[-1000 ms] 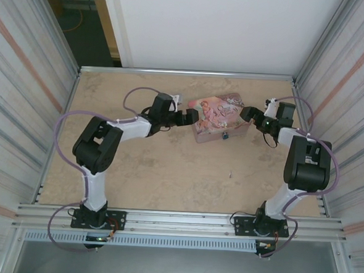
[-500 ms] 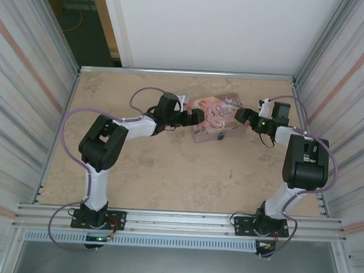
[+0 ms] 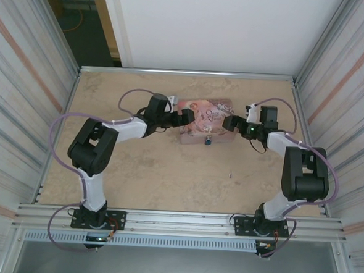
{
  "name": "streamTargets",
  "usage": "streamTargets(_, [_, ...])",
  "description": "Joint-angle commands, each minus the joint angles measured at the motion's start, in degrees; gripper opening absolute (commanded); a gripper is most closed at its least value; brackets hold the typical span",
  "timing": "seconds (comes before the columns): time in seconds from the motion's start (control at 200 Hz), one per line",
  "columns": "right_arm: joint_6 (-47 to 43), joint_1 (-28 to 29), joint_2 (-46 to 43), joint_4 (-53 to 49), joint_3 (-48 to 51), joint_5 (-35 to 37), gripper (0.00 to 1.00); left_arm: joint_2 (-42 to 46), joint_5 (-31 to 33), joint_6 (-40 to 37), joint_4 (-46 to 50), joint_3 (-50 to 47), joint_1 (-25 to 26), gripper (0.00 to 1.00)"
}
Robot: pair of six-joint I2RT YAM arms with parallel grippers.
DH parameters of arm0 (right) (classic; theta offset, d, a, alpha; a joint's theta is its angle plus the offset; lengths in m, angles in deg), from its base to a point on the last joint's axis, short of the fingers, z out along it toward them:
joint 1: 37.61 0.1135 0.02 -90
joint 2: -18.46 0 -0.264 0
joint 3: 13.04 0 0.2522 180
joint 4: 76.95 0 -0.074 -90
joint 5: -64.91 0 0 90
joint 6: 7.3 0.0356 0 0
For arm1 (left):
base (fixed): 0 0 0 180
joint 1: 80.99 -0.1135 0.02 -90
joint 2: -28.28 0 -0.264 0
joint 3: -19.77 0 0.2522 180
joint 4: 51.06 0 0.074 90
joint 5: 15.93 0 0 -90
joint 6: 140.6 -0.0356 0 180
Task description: Unlock the padlock with the key
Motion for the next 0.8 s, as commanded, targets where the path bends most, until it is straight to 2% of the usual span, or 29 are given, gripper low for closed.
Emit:
streamTargets(0.0, [2.9,4.9,-3.6,2.2,1.4,-2.3,0.99,4.7,-2.1,-1.4,-0.8,-2.2,-0.1,0.99])
streamTargets(0.461, [8.8,19.1,-4.6,4.9,2.4,5.4,0.99,10.0,-1.9,-4.3,3.3,-7.4,-6.0,0.99])
streamTargets(0.631, [9.4,22.0,-4.0,4.6,1.8,7.6,0.99,9.0,-3.1,-4.9,3.7,-6.5,-8.4,0.99])
streamTargets(0.792, [9.3,22.5,-4.3,2.6,1.3,11.5,0.99,7.9,-3.5,-5.1,4.1,-5.0,-9.9,0.99])
